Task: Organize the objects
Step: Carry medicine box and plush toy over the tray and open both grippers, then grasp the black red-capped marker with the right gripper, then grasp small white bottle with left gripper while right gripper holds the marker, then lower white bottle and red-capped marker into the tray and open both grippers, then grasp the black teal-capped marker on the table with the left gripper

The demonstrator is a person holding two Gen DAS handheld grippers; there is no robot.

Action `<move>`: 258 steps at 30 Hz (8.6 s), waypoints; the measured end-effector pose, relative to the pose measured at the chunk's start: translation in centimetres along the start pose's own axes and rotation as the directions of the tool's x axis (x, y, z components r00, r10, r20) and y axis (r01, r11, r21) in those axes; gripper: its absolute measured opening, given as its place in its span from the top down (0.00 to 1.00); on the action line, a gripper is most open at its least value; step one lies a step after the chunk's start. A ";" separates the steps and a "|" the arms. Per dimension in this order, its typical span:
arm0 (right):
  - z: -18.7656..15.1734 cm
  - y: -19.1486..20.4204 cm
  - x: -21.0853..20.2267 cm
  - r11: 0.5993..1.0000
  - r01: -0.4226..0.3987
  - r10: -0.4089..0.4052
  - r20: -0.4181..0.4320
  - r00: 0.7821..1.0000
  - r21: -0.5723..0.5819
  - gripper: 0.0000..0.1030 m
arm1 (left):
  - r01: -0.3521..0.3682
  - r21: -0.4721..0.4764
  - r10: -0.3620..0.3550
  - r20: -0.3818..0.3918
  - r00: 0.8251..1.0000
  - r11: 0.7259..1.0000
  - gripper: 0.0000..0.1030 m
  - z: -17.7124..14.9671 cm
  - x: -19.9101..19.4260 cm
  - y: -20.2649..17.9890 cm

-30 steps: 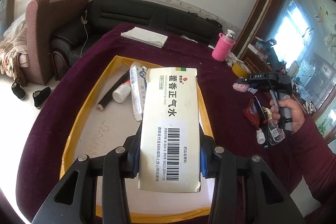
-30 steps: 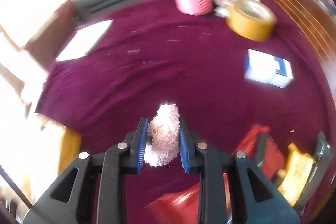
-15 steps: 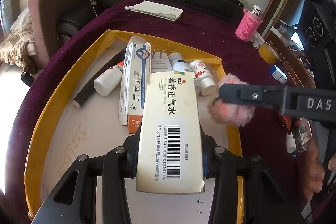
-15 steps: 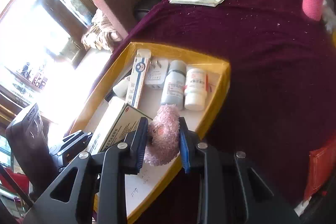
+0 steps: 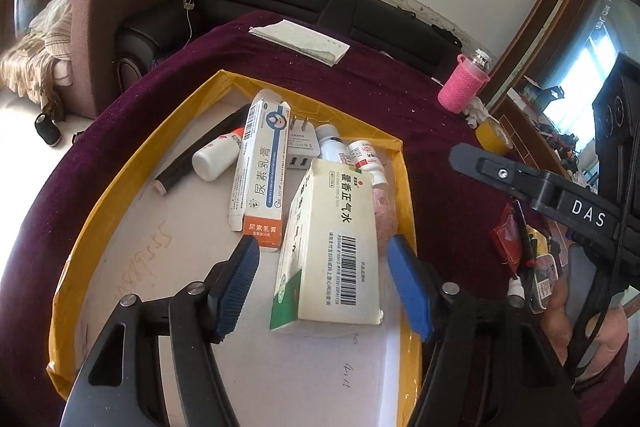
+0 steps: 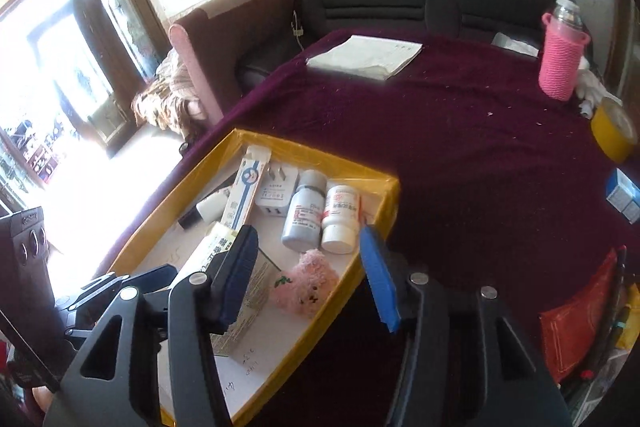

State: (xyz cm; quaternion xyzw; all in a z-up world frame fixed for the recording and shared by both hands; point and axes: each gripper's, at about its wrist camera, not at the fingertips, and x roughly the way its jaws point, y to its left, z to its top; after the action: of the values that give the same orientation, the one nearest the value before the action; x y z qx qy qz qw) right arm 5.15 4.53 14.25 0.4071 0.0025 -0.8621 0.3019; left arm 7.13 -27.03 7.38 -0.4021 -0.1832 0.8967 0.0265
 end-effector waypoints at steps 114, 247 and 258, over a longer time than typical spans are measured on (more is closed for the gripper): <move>-6.1 1.4 -0.1 0.747 -0.576 0.624 -0.051 0.780 0.330 0.87 | -0.077 0.019 0.076 0.026 0.997 0.997 0.78 0.0 -1.1 7.2; -19.7 -25.5 -13.7 0.774 -0.181 0.068 0.204 0.977 0.607 0.34 | -0.043 0.345 0.093 -0.131 0.987 0.938 0.89 -4.6 11.1 -18.3; -18.0 -24.7 -14.3 0.789 0.005 -0.089 0.106 0.990 0.615 0.34 | 0.180 0.260 -0.194 0.028 0.981 0.949 0.89 -5.0 -2.1 -14.3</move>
State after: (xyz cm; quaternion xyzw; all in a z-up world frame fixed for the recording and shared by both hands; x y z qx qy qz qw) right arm 11.80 36.70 6.31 0.4262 -0.2865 -0.8479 0.1315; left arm 10.81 -12.62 10.84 -0.3522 -0.1036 0.9166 0.1583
